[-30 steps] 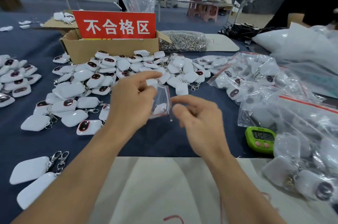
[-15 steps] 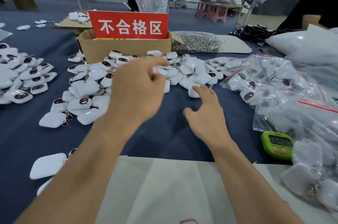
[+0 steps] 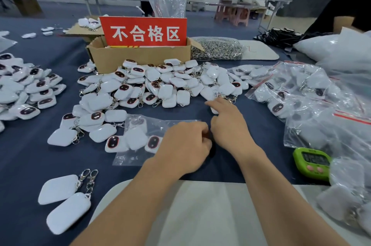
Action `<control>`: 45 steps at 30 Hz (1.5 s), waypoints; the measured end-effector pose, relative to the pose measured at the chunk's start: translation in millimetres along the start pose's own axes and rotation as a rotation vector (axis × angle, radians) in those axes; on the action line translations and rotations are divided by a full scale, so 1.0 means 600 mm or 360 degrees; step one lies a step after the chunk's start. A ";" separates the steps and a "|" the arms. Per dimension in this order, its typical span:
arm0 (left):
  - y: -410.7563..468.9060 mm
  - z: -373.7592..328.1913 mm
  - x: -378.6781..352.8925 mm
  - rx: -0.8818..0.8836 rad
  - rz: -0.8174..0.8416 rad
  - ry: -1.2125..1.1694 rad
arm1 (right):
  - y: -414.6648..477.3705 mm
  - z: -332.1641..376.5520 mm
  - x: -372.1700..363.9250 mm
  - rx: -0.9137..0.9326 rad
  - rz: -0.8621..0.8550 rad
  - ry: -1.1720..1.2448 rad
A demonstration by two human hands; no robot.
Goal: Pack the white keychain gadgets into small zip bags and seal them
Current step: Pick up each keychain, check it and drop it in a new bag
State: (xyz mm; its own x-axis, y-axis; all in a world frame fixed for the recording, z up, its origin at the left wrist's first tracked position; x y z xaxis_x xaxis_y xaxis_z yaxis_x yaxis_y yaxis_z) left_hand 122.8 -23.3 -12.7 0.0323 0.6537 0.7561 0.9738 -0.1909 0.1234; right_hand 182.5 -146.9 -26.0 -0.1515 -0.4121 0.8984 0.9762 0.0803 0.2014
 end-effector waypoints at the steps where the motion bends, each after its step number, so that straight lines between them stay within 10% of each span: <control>1: 0.003 0.008 0.005 0.0029 -0.0005 0.0008 | -0.005 -0.002 0.004 0.0003 -0.0029 0.0041; 11: -0.009 -0.005 0.076 -0.0170 -0.0753 -0.0241 | -0.090 -0.025 0.047 -0.0273 -0.0113 0.0991; 20: 0.004 -0.035 0.014 -0.0101 -0.0126 -0.0984 | -0.130 -0.040 0.070 -0.0512 -0.0277 0.1498; 29: 0.005 -0.007 0.012 0.0069 -0.0459 -0.1234 | -0.109 0.005 0.047 -0.0168 0.0556 0.2361; 45: -0.009 -0.019 0.023 -0.0071 -0.0606 -0.1070 | -0.107 0.004 0.036 -0.0292 0.0356 0.2086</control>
State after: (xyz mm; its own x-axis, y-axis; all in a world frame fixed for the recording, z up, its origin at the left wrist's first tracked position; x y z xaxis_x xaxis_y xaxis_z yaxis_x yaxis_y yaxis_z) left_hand 115.5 -21.3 4.4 -0.1597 0.9815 0.1053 0.9356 0.1165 0.3332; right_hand 115.9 -158.5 -18.8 0.1711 -0.9739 -0.1493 0.9826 0.1798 -0.0473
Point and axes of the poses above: each hand's wrist, its own y-axis towards the middle knuckle, its own x-axis out of the back of the hand, z = x × y, the point moved 7 cm from there along y, towards the middle knuckle, and after that the axes turned 11 degrees about -y, right-handed, at the moved point
